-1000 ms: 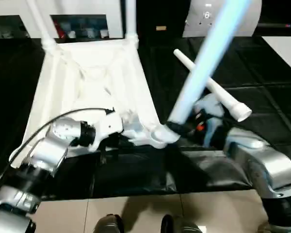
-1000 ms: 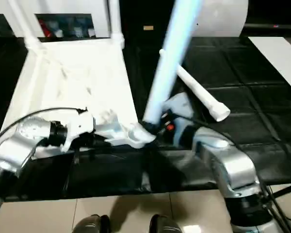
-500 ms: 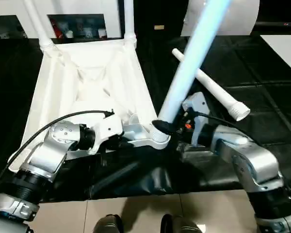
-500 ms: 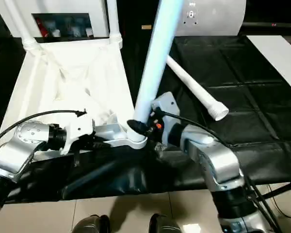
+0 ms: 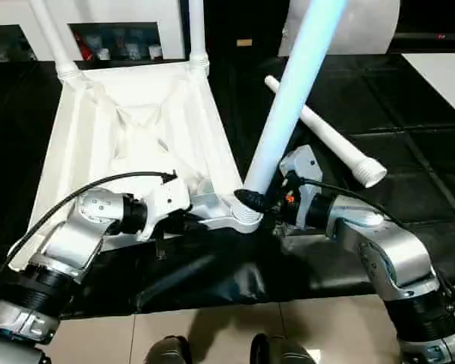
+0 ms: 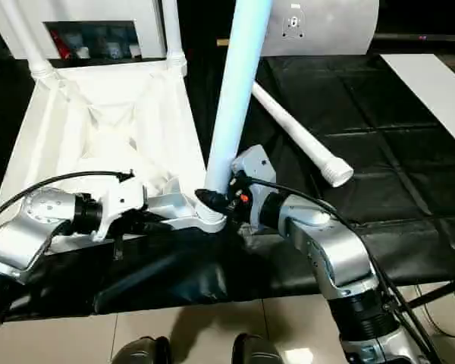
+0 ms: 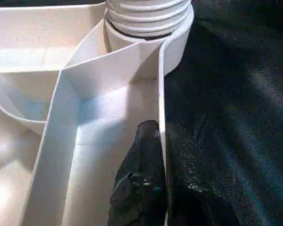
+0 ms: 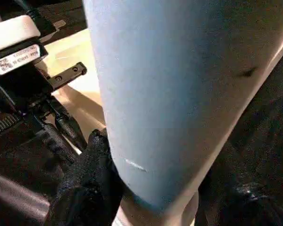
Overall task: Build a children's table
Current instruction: Insert table leg to table base
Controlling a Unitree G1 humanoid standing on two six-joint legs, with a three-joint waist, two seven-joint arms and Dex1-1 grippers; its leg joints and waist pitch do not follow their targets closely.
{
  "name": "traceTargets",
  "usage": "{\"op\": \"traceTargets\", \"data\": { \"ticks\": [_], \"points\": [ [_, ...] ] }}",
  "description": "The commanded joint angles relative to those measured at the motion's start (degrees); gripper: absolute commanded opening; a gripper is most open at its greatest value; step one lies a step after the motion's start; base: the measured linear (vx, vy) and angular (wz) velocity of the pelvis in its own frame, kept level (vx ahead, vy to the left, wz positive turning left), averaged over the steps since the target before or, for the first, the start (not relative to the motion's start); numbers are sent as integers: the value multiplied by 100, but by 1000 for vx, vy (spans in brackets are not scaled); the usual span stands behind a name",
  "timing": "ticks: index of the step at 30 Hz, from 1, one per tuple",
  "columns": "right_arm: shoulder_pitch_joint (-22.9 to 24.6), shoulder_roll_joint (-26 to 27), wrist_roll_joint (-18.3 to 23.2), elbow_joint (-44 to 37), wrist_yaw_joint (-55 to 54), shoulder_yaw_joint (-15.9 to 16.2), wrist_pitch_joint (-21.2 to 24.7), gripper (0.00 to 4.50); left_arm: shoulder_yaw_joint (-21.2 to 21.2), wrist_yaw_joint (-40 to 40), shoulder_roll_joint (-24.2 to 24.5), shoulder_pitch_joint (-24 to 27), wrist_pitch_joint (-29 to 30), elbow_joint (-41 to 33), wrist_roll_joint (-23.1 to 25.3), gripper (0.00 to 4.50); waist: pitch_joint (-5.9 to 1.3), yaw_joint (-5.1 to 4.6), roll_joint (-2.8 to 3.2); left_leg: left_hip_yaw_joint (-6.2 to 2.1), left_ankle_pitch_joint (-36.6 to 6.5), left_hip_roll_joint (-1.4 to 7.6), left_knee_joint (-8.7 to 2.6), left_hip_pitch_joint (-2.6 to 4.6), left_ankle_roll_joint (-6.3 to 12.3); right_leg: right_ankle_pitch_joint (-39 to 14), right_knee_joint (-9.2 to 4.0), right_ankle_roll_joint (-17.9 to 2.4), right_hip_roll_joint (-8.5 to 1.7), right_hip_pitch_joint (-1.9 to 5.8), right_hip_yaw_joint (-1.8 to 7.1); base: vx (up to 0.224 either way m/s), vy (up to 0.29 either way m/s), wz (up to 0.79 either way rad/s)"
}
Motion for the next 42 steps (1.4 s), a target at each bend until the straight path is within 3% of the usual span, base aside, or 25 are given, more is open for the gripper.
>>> {"op": "traceTargets", "data": {
  "ticks": [1,8,12,16,17,26,30,31,33,35,36,37,40,42],
  "points": [
    [-3,-81,-89,175,90,99,40,191,-45,-54,61,68,48,112,47,0,-347,-3,-2,-146,-1336,363,-452,97,169,-2292,-521,-911,-565,274,422,0,0,0],
    [-143,-189,-202,358,313,299,101,191,-81,-104,54,143,-18,-64,3,0,-343,-18,-1,-144,-1315,366,-455,100,183,-2192,-507,-946,-550,269,422,0,0,0],
    [-383,-355,-364,617,732,634,133,191,-259,-180,114,158,-185,-261,160,0,-337,-29,-7,-140,-1272,367,-451,92,224,-2143,-499,-974,-549,275,424,0,0,0],
    [-557,-472,-393,763,1092,848,214,191,-271,-136,70,90,-110,-343,179,0,-339,-17,-19,-136,-1216,385,-449,107,226,-2010,-484,-1032,-552,276,433,0,0,0],
    [-546,-504,-400,774,1141,880,204,191,-255,-111,59,70,-97,-324,177,0,-339,-10,-48,-127,-1165,384,-449,103,246,-1921,-481,-1047,-553,280,438,0,0,0],
    [-544,-351,-273,1132,1325,726,23,191,-200,-132,76,28,-67,-342,142,0,-324,-15,-48,-138,-1331,387,-459,107,208,-2062,-497,-1076,-561,276,433,0,0,0],
    [-306,-354,-253,991,1291,666,-55,191,-117,-36,62,50,36,-368,112,0,-305,-3,-41,-145,-1430,396,-474,117,160,-2231,-520,-1002,-569,266,440,0,0,0],
    [-215,-351,-255,959,1272,653,-102,191,-101,-25,67,63,44,-371,103,0,-307,5,-19,-152,-1419,394,-477,117,162,-2185,-510,-1011,-567,268,438,0,0,0],
    [-70,-344,-271,929,1228,633,-196,191,-72,-2,72,85,59,-374,89,0,-317,7,-34,-144,-1368,396,-478,110,182,-2048,-509,-1030,-566,274,440,0,0,0],
    [207,-412,-446,997,1238,730,-442,191,-40,-26,92,125,85,-403,46,0,-318,22,5,-144,-1319,399,-486,113,193,-1903,-501,-1069,-566,274,435,0,0,0],
    [207,-412,-447,997,1238,730,-443,191,-40,-26,92,125,85,-403,46,0,-323,15,-12,-142,-1305,407,-493,115,200,-1801,-497,-1102,-564,280,433,0,0,0],
    [292,-467,-557,1052,1280,813,-568,191,-36,-59,116,147,94,-439,27,0,-300,16,23,-148,-1352,401,-506,108,206,-1776,-502,-1134,-559,285,430,0,0,0],
    [362,-574,-748,1142,1383,976,-741,191,-69,-214,174,157,60,-501,-24,0,-276,17,19,-145,-1410,396,-519,117,217,-1871,-532,-1105,-563,283,429,0,0,0],
    [365,-569,-746,1138,1402,981,-726,191,-81,-252,194,154,62,-532,-35,0,-224,9,14,-152,-1519,395,-546,128,219,-2042,-561,-1061,-566,276,430,0,0,0]
  ]
}}
